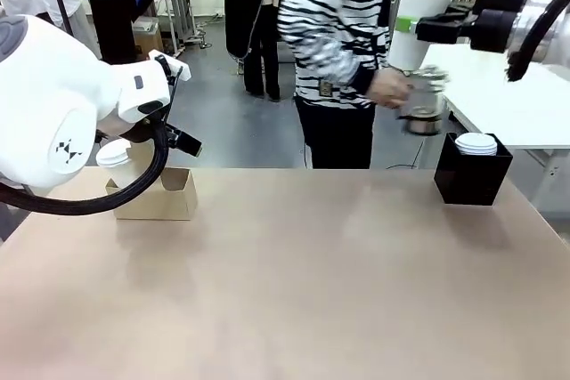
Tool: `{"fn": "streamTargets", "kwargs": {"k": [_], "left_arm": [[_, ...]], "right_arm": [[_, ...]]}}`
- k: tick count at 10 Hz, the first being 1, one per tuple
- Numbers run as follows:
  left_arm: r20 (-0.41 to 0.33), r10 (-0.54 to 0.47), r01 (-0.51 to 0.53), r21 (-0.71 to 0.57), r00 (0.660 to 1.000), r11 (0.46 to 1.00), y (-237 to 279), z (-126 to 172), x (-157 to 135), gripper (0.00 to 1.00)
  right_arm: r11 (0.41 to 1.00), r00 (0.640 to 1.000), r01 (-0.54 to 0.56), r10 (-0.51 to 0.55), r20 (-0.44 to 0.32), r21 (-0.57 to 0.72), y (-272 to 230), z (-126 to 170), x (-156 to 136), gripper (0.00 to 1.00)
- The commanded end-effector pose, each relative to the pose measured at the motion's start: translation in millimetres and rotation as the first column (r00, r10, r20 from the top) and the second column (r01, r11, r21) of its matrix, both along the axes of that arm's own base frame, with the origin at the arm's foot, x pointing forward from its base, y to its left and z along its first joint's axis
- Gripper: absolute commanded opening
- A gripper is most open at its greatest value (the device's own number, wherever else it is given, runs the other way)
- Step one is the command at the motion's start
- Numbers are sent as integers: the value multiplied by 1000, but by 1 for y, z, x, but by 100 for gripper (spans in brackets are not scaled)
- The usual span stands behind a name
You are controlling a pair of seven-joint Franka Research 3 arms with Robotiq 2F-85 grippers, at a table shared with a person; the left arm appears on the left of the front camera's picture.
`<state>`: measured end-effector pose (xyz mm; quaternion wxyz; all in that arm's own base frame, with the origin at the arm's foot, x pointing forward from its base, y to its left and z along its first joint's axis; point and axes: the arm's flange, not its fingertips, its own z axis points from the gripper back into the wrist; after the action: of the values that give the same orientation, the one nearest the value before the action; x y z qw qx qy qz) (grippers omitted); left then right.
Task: Pour a drink into a cup and package it in a carrier.
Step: When a person places the Paper Cup Lid on the 600 ml Paper Cup , lift the 600 ml Paper Cup, then position the Cup Carrier in the center of the table.
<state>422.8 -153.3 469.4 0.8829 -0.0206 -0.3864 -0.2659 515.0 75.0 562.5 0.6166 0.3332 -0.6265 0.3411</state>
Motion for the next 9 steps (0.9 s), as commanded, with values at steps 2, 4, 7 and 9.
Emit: {"fn": "streamTargets", "kwargs": {"k": [2, 4, 7, 9], "left_arm": [[3, 2, -2, -3, 1000, 1000, 1, 2, -1, 100], [3, 2, -2, -3, 1000, 1000, 1, 2, -1, 100], [3, 2, -2, -3, 1000, 1000, 1, 2, -1, 100], [3, 2, -2, -3, 1000, 1000, 1, 2, -1, 100]], "right_arm": [[1000, 1000, 0, 0, 0, 0, 0, 0, 0, 81], [1000, 1000, 0, 0, 0, 0, 0, 0, 0, 81], [1000, 1000, 0, 0, 0, 0, 0, 0, 0, 81], [1000, 1000, 0, 0, 0, 0, 0, 0, 0, 81]]}}
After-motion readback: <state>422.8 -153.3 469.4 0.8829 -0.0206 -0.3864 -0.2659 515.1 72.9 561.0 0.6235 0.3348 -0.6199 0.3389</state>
